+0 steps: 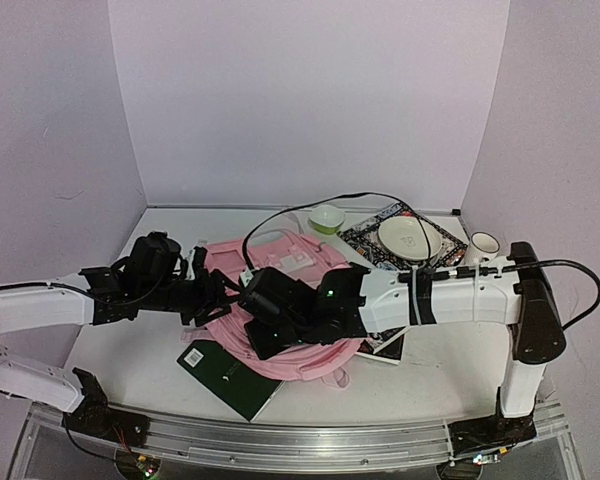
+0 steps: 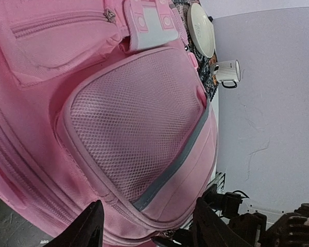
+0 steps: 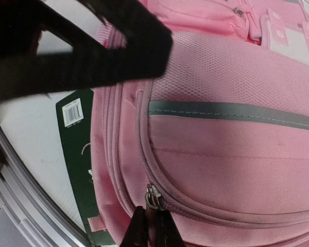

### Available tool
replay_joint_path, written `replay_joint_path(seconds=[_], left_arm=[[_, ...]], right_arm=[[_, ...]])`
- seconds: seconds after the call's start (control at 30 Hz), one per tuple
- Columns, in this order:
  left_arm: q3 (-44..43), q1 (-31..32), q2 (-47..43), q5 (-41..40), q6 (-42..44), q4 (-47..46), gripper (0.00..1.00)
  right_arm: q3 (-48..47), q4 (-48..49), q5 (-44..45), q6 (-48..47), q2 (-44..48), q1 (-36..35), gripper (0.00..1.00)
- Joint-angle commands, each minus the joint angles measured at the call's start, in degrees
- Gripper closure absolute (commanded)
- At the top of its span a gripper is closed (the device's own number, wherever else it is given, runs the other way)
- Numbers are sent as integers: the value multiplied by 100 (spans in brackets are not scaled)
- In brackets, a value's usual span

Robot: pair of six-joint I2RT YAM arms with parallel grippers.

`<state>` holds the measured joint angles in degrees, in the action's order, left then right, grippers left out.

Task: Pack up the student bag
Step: Zip the upper front pocket of the student bag.

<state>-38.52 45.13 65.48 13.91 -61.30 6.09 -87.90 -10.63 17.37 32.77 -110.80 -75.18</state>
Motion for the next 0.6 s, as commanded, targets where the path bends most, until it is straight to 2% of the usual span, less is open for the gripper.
replay_joint_path(seconds=[0.0, 0.2, 0.4, 0.47, 0.57], left_arm=[[-9, 243, 270, -208, -366, -516, 42], [242, 396, 192, -526, -778, -531, 44], [106, 655, 483, -628, -997, -781, 50], [33, 735, 627, -679, -1019, -838, 56], [36, 763, 708, -768, -1086, -994, 76]], right_arm=[[-121, 381, 42, -69, -11, -32, 100], [-58, 523, 48, -74, 90, -33, 100], [105, 826, -50, -68, 171, -32, 100], [119, 852, -76, -70, 169, -32, 100], [198, 881, -138, -32, 223, -32, 100]])
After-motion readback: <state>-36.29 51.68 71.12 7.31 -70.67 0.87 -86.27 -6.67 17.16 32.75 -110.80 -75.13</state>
